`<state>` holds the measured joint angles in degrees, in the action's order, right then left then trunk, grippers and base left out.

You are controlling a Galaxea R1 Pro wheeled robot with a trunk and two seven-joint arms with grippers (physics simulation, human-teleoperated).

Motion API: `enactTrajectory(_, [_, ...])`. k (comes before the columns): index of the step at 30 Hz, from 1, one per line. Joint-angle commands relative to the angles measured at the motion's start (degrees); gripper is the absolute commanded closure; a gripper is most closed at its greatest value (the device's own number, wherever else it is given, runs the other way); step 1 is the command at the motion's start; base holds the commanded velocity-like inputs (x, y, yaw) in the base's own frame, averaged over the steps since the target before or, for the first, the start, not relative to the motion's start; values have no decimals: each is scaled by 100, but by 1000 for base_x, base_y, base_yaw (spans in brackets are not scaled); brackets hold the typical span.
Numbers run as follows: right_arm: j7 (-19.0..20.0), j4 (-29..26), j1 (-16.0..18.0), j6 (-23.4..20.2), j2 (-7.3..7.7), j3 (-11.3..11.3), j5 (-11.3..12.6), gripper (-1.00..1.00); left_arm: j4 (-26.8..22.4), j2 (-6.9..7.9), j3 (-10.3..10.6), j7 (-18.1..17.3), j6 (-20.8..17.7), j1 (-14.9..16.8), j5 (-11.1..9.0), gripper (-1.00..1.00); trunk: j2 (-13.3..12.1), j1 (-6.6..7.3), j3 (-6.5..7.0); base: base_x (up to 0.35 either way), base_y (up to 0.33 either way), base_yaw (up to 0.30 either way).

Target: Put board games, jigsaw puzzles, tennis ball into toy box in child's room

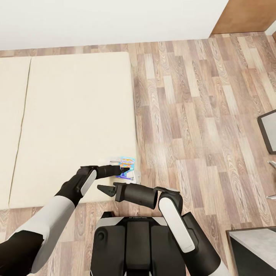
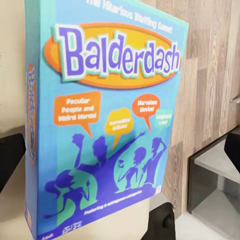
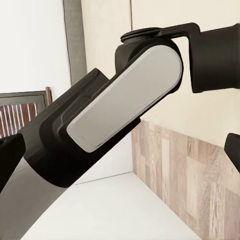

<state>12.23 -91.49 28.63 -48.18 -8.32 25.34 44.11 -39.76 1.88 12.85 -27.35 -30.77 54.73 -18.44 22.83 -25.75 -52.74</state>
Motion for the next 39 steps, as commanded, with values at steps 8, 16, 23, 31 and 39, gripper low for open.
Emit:
enactTrajectory(8, [27,-1,2,-22,-3,-8,-31,-100,-6,6,21,11,-41,2,-45,-100,9,-3,-6,0,0,0])
enactTrajectory(16, [25,0,2,-25,-3,-9,-33,-100,-6,8,18,11,-42,2,-45,-100,9,-3,-6,0,0,0])
enactTrajectory(23, [25,0,2,-18,-3,-11,-34,-100,-6,12,16,6,-43,2,-45,-100,9,-3,-6,0,0,0])
enactTrajectory(31, [25,0,2,-16,-3,-12,-34,-100,-6,14,8,3,-43,2,-45,-100,9,-3,-6,0,-44,0])
enactTrajectory(39, [25,0,2,-11,-3,-8,-34,-100,-11,15,7,7,-43,2,-46,-100,9,-3,-6,0,-39,0])
